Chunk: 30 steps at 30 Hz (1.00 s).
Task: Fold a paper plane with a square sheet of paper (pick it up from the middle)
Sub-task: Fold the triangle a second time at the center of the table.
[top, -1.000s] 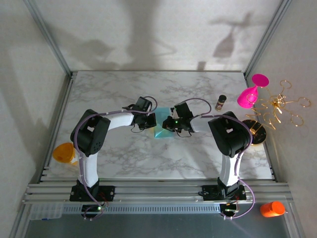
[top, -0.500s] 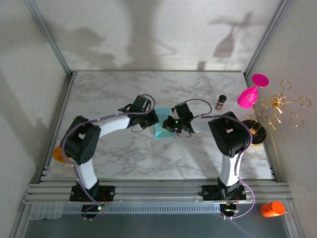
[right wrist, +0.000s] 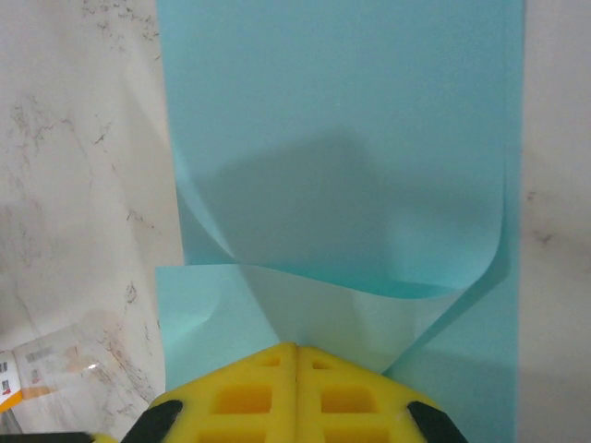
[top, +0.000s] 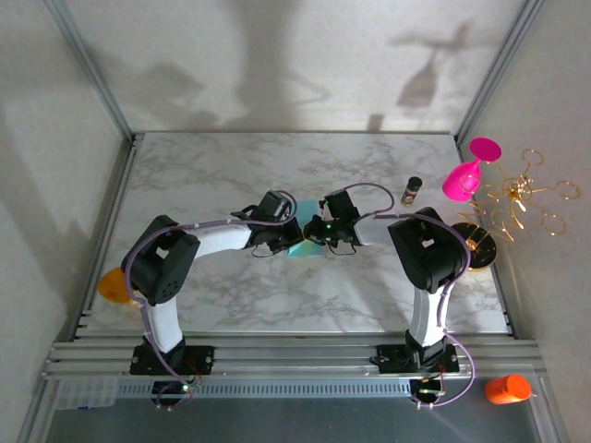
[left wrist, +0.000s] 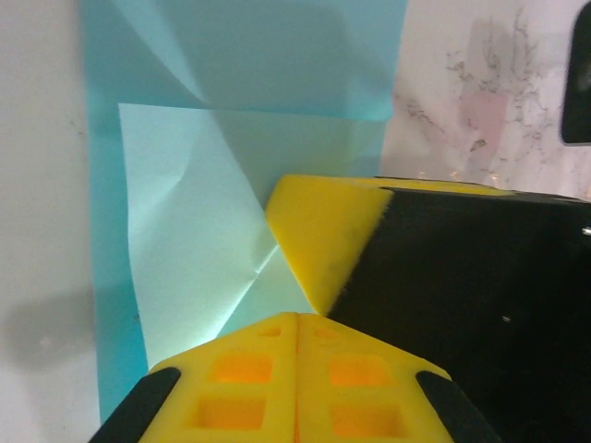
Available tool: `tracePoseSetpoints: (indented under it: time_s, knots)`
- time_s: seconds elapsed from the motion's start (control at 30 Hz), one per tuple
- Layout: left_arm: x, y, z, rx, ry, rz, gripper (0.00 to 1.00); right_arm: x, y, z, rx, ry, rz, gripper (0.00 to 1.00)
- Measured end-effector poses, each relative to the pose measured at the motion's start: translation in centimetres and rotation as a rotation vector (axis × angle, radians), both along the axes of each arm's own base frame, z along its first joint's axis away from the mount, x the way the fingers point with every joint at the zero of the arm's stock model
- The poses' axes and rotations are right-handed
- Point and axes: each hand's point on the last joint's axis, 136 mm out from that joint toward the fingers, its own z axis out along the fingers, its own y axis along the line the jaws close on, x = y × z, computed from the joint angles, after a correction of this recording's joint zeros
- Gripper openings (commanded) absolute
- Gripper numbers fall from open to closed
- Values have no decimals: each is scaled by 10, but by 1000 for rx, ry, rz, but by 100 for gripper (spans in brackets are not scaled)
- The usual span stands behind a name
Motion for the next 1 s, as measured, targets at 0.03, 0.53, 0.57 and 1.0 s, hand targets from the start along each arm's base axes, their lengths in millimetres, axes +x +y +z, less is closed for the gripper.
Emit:
tracePoseSetpoints:
  time_s: [0.03,0.53,0.57,1.0]
  knots:
    - [-1,0,-3,4,5,0,6,0,0,0,0,0,0,0]
    - [-7,16,-25,40,37,18,5,1,0,0,-6,5,-2,0]
    - [-7,16,-25,40,37,19,5,1,0,0,-6,5,-2,0]
    - [-7,18,-27,40,32,20,5,1,0,0,-8,9,-2,0]
